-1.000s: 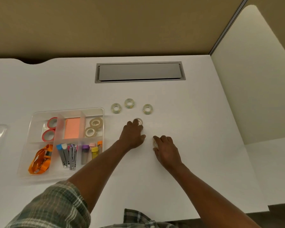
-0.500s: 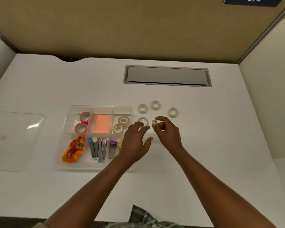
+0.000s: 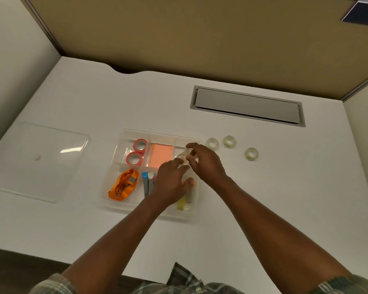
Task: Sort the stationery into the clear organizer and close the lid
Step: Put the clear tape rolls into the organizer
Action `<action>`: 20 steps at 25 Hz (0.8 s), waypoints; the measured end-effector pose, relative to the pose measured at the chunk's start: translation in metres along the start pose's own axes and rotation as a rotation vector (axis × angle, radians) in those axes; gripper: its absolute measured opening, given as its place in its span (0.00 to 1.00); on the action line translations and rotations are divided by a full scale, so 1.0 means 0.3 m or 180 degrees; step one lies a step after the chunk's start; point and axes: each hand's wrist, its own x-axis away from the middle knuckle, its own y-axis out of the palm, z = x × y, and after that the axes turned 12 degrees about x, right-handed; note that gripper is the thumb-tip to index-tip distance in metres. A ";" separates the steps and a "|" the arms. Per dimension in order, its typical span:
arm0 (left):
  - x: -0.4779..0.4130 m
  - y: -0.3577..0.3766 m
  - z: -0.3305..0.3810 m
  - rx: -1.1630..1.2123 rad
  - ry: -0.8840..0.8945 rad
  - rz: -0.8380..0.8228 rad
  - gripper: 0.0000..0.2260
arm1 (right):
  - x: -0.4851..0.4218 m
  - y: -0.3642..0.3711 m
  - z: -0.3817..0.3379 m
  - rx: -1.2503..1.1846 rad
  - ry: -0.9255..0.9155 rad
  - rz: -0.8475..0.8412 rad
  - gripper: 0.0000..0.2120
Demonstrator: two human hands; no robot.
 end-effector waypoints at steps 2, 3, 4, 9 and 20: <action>-0.003 -0.006 -0.007 -0.0048 0.0058 -0.0080 0.21 | -0.026 0.023 -0.005 0.0259 -0.0123 -0.0042 0.16; -0.005 -0.007 -0.009 -0.0078 0.0086 -0.0126 0.21 | -0.037 0.032 -0.004 0.0380 -0.0162 -0.0077 0.16; -0.007 -0.005 -0.012 -0.0097 0.0102 -0.0173 0.21 | -0.047 0.041 -0.001 0.0484 -0.0170 -0.0115 0.16; -0.011 -0.004 -0.031 -0.0075 0.0073 -0.0339 0.21 | -0.085 0.083 -0.011 0.0730 -0.0170 -0.0135 0.16; -0.023 0.000 0.013 0.0005 0.0109 -0.0109 0.18 | -0.062 0.061 0.036 0.0627 -0.0287 0.0183 0.17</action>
